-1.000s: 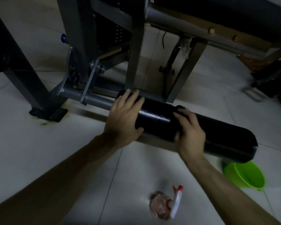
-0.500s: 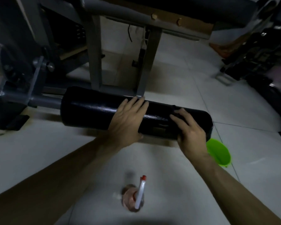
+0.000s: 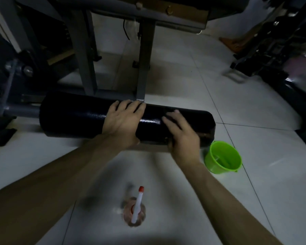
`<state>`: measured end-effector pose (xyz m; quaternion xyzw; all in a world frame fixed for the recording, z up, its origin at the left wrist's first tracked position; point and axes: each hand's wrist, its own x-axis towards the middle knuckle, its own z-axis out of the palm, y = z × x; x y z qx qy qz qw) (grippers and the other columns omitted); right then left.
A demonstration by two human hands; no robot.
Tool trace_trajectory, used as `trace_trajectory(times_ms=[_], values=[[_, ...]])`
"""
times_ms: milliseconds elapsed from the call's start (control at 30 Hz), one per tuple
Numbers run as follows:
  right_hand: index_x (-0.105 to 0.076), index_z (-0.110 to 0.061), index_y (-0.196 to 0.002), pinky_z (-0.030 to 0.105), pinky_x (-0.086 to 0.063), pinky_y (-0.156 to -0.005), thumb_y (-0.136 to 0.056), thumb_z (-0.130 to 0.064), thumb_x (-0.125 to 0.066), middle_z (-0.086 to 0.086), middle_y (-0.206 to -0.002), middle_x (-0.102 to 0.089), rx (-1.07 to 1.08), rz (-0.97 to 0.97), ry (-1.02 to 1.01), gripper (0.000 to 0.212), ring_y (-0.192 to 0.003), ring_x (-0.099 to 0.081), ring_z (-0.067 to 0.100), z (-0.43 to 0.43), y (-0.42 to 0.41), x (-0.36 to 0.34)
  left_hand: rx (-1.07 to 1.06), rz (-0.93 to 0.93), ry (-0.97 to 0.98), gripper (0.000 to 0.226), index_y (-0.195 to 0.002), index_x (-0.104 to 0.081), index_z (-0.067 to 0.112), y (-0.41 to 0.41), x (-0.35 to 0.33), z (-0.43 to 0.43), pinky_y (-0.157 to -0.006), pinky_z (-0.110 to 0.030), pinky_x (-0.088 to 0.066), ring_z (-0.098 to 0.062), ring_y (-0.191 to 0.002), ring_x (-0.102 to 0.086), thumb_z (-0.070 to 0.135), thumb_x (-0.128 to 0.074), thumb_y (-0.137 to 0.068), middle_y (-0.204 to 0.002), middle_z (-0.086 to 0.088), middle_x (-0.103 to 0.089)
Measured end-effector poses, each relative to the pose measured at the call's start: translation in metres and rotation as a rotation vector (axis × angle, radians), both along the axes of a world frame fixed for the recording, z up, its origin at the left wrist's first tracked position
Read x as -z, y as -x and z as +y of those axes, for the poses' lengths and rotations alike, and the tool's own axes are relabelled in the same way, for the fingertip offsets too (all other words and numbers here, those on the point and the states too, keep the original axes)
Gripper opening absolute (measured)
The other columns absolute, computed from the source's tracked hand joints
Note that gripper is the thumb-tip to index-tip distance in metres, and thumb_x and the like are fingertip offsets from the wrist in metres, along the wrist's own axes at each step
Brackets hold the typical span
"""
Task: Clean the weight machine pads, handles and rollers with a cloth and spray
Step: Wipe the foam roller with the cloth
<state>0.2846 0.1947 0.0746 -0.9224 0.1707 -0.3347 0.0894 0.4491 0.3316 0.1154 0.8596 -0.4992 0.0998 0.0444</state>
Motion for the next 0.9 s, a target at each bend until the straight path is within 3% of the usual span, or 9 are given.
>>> trace_trajectory(times_ms=[67, 233, 333, 500, 633, 767, 900], values=[[-0.068, -0.013, -0.133, 0.035, -0.046, -0.111, -0.063, 0.011, -0.060, 0.005, -0.147, -0.057, 0.139, -0.030, -0.018, 0.075, -0.143, -0.048, 0.026, -0.030, 0.036, 0.002, -0.008, 0.037, -0.021, 0.122, -0.157, -0.024, 0.027, -0.002, -0.005, -0.002, -0.121, -0.043, -0.021, -0.023, -0.145, -0.031, 0.054, -0.086, -0.055, -0.159, 0.007, -0.032], [-0.071, -0.011, -0.128, 0.029, -0.047, -0.105, -0.070, 0.004, -0.046, 0.004, -0.140, -0.059, 0.426, -0.251, -0.202, 0.065, -0.127, -0.058, 0.021, -0.045, 0.063, 0.007, -0.019, 0.072, -0.072, 0.126, -0.158, -0.021, 0.027, 0.001, -0.011, -0.007, -0.122, -0.045, -0.017, -0.025, -0.146, -0.027, 0.052, -0.089, -0.054, -0.160, 0.007, -0.030], [-0.069, -0.011, -0.130, 0.029, -0.046, -0.106, -0.069, 0.006, -0.050, 0.006, -0.142, -0.059, 0.310, -0.225, -0.182, 0.067, -0.135, -0.054, 0.026, -0.003, 0.023, 0.008, -0.026, 0.086, -0.090, 0.128, -0.159, -0.020, 0.027, 0.001, -0.014, -0.008, -0.123, -0.046, -0.017, -0.026, -0.147, -0.026, 0.054, -0.090, -0.055, -0.162, 0.007, -0.028], [-0.064, -0.011, -0.137, 0.039, -0.048, -0.109, -0.082, 0.000, -0.046, 0.009, -0.146, -0.057, -0.006, 0.040, 0.052, 0.060, -0.147, -0.043, 0.030, 0.017, 0.002, 0.006, 0.002, 0.115, -0.096, 0.131, -0.160, -0.020, 0.027, -0.006, -0.019, -0.004, -0.122, -0.044, -0.018, -0.023, -0.147, -0.028, 0.061, -0.089, -0.054, -0.162, 0.007, -0.030], [-0.066, -0.014, -0.136, 0.034, -0.048, -0.110, -0.058, 0.019, -0.058, 0.002, -0.149, -0.054, 0.175, -0.027, -0.026, 0.085, -0.148, -0.043, 0.022, -0.042, 0.068, 0.008, 0.009, 0.163, -0.104, 0.134, -0.161, -0.019, 0.028, -0.009, -0.021, -0.004, -0.122, -0.043, -0.018, -0.023, -0.148, -0.027, 0.061, -0.090, -0.052, -0.164, 0.007, -0.028], [-0.070, -0.012, -0.130, 0.033, -0.048, -0.107, -0.066, 0.011, -0.050, 0.002, -0.144, -0.057, 0.373, -0.238, -0.201, 0.071, -0.134, -0.055, 0.024, -0.035, 0.070, 0.014, 0.017, 0.164, -0.113, 0.132, -0.160, -0.023, 0.027, -0.007, -0.023, -0.007, -0.119, -0.043, -0.021, -0.024, -0.145, -0.031, 0.058, -0.091, -0.052, -0.163, 0.009, -0.030], [-0.068, -0.011, -0.133, 0.038, -0.047, -0.111, -0.074, 0.008, -0.056, 0.006, -0.144, -0.058, 0.174, -0.203, -0.151, 0.063, -0.144, -0.047, 0.031, 0.018, 0.004, 0.016, 0.028, 0.184, -0.131, 0.129, -0.159, -0.026, 0.027, -0.009, -0.029, -0.009, -0.114, -0.042, -0.026, -0.025, -0.140, -0.035, 0.059, -0.091, -0.052, -0.159, 0.009, -0.037]])
